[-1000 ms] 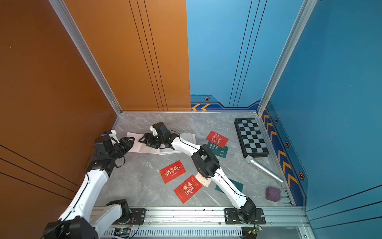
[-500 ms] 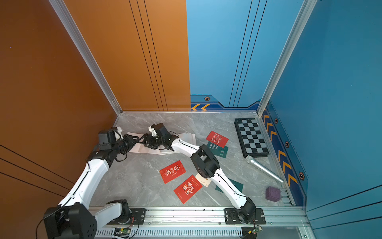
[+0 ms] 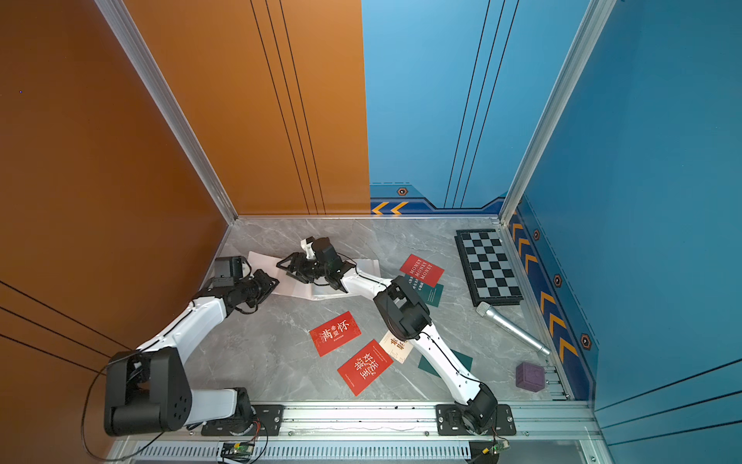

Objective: Place the photos into the photo albums
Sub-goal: Turn the page of the photo album at the center of the board.

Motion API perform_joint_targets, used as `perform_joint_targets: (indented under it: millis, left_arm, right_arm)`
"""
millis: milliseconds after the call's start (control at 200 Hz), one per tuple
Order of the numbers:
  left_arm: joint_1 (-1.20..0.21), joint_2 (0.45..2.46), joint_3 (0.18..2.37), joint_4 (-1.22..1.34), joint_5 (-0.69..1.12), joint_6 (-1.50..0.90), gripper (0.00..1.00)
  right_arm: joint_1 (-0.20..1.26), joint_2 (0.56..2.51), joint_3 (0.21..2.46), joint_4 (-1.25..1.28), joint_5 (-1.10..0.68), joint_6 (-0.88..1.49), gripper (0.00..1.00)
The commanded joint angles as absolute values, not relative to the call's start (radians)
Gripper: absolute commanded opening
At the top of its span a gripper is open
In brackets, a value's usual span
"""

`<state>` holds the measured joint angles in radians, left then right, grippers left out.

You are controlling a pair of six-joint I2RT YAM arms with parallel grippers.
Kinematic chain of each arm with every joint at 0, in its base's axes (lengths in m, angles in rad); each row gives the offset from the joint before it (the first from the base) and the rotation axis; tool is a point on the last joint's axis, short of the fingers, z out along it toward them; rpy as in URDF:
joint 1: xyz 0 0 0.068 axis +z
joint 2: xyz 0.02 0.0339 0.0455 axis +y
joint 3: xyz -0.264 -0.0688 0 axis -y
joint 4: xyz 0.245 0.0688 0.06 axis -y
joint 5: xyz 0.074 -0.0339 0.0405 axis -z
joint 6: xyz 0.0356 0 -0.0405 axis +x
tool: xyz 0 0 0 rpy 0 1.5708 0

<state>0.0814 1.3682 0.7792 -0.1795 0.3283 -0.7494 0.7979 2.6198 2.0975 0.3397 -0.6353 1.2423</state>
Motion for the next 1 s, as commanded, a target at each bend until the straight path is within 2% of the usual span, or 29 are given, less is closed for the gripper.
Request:
perform_joint_targets:
  millis: [0,150,260,400,510,781,891,996]
  left_arm:
    - [0.075,1.431,0.786,-0.12,0.325,-0.725,0.24]
    - [0.083,1.505,0.815,-0.131,0.29,-0.686,0.22]
    - [0.086,1.489,0.806,-0.153,0.19,-0.636,0.19]
    - [0.117,1.488,0.795,-0.159,0.16,-0.618,0.18]
    - [0.146,1.501,0.798,-0.162,0.185,-0.611,0.18]
    - [0.187,1.474,0.817,-0.217,0.214,-0.582,0.18]
    - [0.214,1.412,0.814,-0.239,0.239,-0.584,0.18]
    - [0.238,1.321,0.81,-0.264,0.253,-0.595,0.18]
  right_arm:
    - [0.794,2.586,2.055,0.404,-0.609,1.275,0.58]
    - [0.774,2.554,2.002,0.42,-0.608,1.271,0.58]
    - [0.749,2.499,1.937,0.398,-0.593,1.227,0.59]
    - [0.732,2.42,1.888,0.211,-0.513,1.059,0.59]
    - [0.746,2.426,1.971,-0.03,-0.43,0.897,0.62]
    - [0.774,2.535,2.096,-0.107,-0.429,0.895,0.61]
    - [0.789,2.595,2.174,-0.109,-0.477,0.924,0.54]
    - [0.813,2.655,2.275,-0.12,-0.526,0.937,0.54]
